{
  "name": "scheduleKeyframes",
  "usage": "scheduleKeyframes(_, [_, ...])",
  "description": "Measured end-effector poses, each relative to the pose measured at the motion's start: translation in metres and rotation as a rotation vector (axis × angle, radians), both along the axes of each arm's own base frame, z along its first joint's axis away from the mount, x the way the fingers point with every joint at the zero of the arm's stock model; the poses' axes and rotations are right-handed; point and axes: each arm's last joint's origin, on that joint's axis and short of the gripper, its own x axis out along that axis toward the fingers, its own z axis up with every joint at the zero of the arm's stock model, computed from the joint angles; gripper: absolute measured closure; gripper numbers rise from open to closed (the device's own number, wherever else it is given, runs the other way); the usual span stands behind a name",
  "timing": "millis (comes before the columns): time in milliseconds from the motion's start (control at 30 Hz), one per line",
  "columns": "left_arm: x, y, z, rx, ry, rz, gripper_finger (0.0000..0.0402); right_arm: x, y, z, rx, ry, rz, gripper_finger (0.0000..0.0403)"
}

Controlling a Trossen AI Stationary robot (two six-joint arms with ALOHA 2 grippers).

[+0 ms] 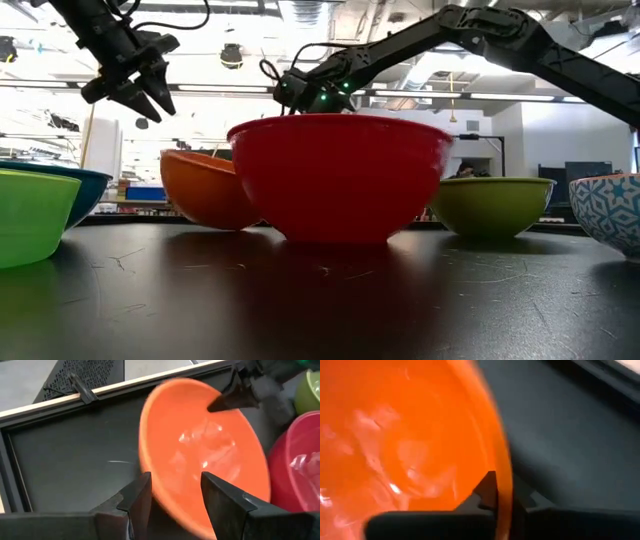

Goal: Nest bowls inside each other
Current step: Stack the orange bowl on top of the red bowl

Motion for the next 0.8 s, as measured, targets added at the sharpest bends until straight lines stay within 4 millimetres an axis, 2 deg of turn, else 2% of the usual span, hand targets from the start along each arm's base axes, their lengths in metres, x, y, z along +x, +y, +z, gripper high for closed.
scheduleKeyframes(133, [-0.001,-0.001,-0.001,-0.010,0.013,-0.013,0.0241,0.003,-0.007,0.005,0.025,-0.076,-0.081,0.0379])
scheduleKeyframes(300, [-0.001,-0.001,-0.001,-0.007,0.019,-0.029,0.0241,-0.002,-0.036,0.028,0.001,-0.222,-0.208,0.0387])
scheduleKeyframes(433, [0.000,-0.001,-0.001,-0.005,0.028,-0.055,0.0241,-0.017,-0.061,0.052,0.000,-0.253,-0.273,0.0387])
scheduleKeyframes(533, [-0.001,-0.002,-0.003,-0.016,0.047,-0.058,0.0241,-0.038,-0.073,0.072,-0.005,-0.240,-0.288,0.0387])
scheduleKeyframes(667, [-0.003,-0.003,-0.005,-0.032,0.072,-0.060,0.0241,-0.076,-0.069,0.101,-0.007,-0.105,-0.256,0.0387])
scheduleKeyframes(800, [-0.003,-0.004,-0.005,-0.024,0.083,-0.073,0.0241,-0.111,-0.045,0.137,-0.050,0.033,-0.198,0.0387])
